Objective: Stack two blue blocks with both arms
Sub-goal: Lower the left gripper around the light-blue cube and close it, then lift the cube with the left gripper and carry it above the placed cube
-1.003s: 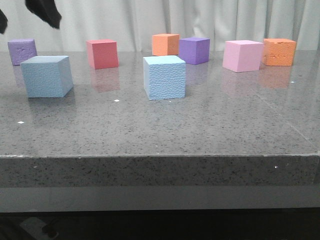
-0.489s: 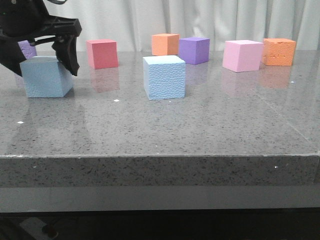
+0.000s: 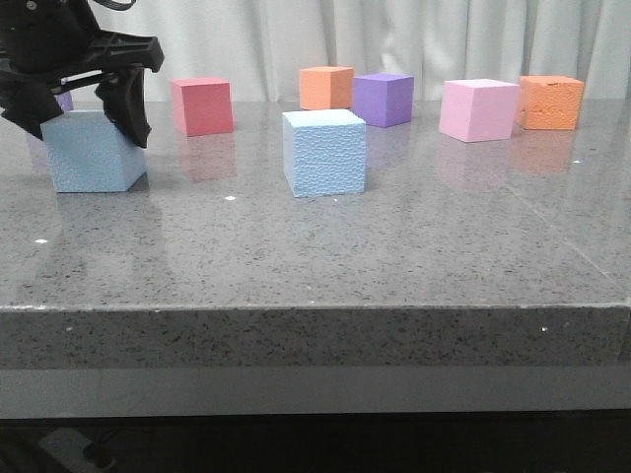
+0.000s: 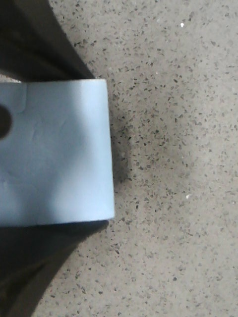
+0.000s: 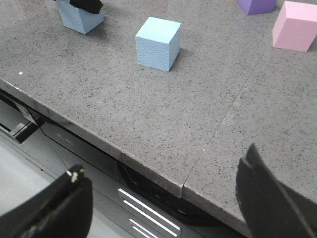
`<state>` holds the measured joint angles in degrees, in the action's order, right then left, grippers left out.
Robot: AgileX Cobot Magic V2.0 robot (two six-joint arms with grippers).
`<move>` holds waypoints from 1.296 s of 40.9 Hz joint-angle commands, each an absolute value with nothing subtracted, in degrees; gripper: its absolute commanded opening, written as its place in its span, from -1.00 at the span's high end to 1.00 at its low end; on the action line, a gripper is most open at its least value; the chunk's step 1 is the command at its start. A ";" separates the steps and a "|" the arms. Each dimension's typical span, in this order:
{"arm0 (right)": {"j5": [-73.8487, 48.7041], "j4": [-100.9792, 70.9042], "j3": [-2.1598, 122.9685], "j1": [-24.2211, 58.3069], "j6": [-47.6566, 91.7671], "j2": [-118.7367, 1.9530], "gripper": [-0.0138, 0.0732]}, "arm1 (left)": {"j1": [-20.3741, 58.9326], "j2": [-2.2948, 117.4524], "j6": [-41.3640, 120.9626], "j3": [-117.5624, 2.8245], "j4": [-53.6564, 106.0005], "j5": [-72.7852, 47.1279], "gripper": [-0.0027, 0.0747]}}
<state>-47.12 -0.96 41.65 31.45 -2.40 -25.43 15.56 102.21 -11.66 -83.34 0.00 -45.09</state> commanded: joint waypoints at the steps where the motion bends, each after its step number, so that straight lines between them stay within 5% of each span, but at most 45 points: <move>1: -43.25 -1.16 42.95 31.44 -1.90 -25.74 -0.70 | 16.13 99.53 -12.23 -85.28 0.60 -43.26 -0.08; 19: -43.25 -1.16 42.95 31.44 -1.90 -25.74 -0.70 | 16.26 99.31 -10.51 -91.21 0.45 -44.39 0.12; 44: -43.25 -1.16 42.95 31.44 -1.90 -25.74 -0.70 | 30.56 99.53 56.38 -109.65 20.98 -53.94 0.12; 53: -43.25 -1.16 42.95 31.44 -1.90 -25.74 -0.70 | 32.24 101.90 59.43 -109.65 20.98 -53.45 0.12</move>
